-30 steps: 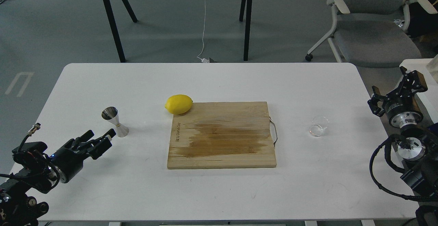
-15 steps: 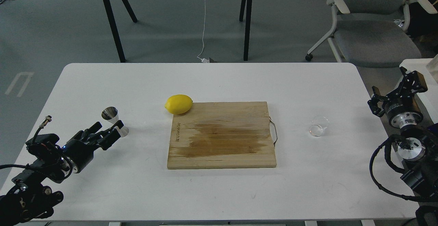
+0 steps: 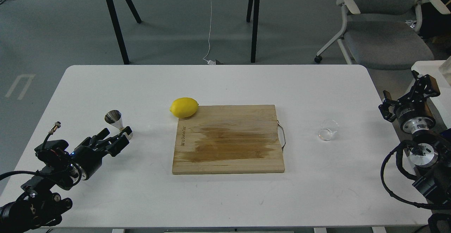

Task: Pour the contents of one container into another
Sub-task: 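Close the left gripper around the metal jigger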

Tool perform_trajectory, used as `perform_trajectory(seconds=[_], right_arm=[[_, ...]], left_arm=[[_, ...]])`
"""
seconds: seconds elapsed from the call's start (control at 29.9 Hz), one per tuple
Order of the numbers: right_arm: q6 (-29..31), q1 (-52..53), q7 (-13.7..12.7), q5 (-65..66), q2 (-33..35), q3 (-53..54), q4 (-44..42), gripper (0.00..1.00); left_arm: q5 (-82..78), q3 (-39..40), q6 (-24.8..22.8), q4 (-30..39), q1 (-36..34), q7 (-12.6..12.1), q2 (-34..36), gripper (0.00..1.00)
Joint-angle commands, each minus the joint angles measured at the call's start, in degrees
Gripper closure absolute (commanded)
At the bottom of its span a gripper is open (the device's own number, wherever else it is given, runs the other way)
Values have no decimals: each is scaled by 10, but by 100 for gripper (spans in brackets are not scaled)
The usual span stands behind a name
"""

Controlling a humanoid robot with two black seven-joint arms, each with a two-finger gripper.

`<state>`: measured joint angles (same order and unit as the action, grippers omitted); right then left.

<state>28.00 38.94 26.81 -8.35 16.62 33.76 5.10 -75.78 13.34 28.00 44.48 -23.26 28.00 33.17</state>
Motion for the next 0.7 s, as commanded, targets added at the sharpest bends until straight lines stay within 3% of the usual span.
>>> perform_trajectory(seconds=[0.0, 0.67], right_arm=[[0, 0, 0, 0, 0, 1, 0, 0], [0, -7, 1, 0, 0, 2, 0, 0]], left_arm=[[0, 1, 0, -11, -6, 0, -7, 1], [1, 1, 0, -70, -35, 0, -54, 6]])
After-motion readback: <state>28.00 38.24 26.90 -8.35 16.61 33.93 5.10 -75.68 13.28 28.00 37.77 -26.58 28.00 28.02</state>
